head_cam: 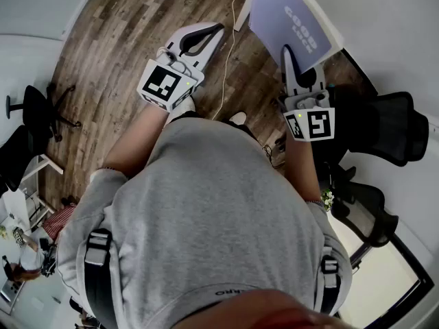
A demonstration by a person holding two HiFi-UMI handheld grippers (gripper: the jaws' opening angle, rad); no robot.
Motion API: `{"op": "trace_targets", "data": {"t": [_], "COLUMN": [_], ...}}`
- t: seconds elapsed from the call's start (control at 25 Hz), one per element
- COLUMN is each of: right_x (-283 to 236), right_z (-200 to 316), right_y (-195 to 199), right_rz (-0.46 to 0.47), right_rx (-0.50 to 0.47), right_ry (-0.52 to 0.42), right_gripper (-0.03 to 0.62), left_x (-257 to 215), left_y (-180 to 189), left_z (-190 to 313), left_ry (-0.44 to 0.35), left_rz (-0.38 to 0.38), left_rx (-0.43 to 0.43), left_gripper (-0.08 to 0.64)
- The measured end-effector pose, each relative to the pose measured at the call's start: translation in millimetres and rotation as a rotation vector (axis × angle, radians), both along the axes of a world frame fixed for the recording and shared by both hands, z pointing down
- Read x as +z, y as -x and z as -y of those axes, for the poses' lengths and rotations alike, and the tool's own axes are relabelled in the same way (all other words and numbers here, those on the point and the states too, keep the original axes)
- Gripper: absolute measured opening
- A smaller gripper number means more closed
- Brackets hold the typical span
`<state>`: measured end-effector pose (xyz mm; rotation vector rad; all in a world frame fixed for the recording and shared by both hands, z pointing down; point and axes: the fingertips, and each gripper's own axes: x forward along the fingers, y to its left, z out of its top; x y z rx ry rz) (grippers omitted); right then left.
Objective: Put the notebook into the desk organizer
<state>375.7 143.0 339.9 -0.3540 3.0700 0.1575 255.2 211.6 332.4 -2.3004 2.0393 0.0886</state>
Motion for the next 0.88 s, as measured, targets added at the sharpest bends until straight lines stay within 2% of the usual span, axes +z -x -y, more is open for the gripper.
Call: {"op": "trace_targets", "data": {"t": [0.36,0.56,0.76,0.88], "right_x": [-3,-1,-2,-2], "right_z": [-18,-20,-24,-27], "right_y": [-6,-5,5,13], "right_rz": [0.053,0.049,0.056,0.056], "right_rx": [0.05,0.053,0.036,0.023], "right_ry": [0.057,0.06,0.055,0.059], "right_gripper": [0.04,0.04,0.04,0.04], "left_x": [-9,-14,-10,-13], "left_y": [5,1,11,16], "left_z": [-14,-19,-23,-25], "left_ry": [-0.021,-0.052,-0.02,-0.028], "left_rz": [-0.003,0.03,0.037,0.038], "left_rx": [0.009,0.015,-0.009,-0.008], "left_gripper": [0.025,0.02,0.018,0.018]}}
